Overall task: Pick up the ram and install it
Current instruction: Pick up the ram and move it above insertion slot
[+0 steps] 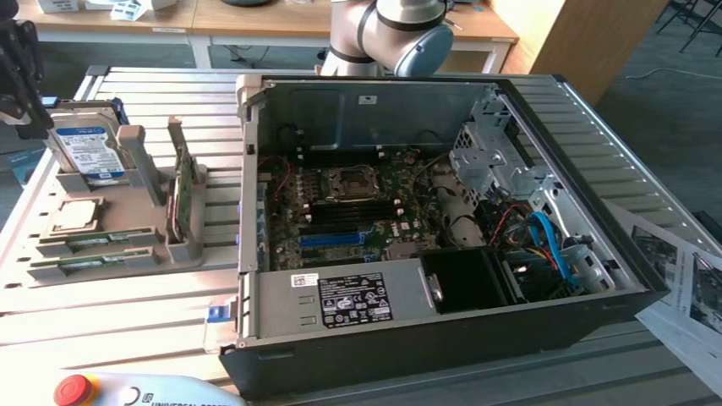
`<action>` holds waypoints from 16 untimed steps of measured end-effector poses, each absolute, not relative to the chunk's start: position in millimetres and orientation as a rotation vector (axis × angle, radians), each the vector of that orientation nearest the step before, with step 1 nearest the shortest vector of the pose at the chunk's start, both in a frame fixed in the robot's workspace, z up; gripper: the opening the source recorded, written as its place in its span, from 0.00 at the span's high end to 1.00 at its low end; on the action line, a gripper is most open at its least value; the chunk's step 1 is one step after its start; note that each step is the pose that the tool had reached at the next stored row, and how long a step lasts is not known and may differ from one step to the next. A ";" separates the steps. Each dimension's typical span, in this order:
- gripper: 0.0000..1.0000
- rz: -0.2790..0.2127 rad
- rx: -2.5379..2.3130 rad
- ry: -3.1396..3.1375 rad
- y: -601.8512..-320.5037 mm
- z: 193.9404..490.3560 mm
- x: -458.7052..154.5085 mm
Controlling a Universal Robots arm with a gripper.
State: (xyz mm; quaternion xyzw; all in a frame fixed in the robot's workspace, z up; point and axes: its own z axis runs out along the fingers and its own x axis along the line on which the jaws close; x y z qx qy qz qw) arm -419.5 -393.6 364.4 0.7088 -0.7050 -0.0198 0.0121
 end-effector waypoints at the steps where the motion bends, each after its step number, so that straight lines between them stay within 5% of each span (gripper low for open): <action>1: 0.76 -0.062 2.210 -2.198 -393.6 363.6 -419.5; 16: 0.76 -0.062 2.210 -2.198 -393.6 350.7 -419.5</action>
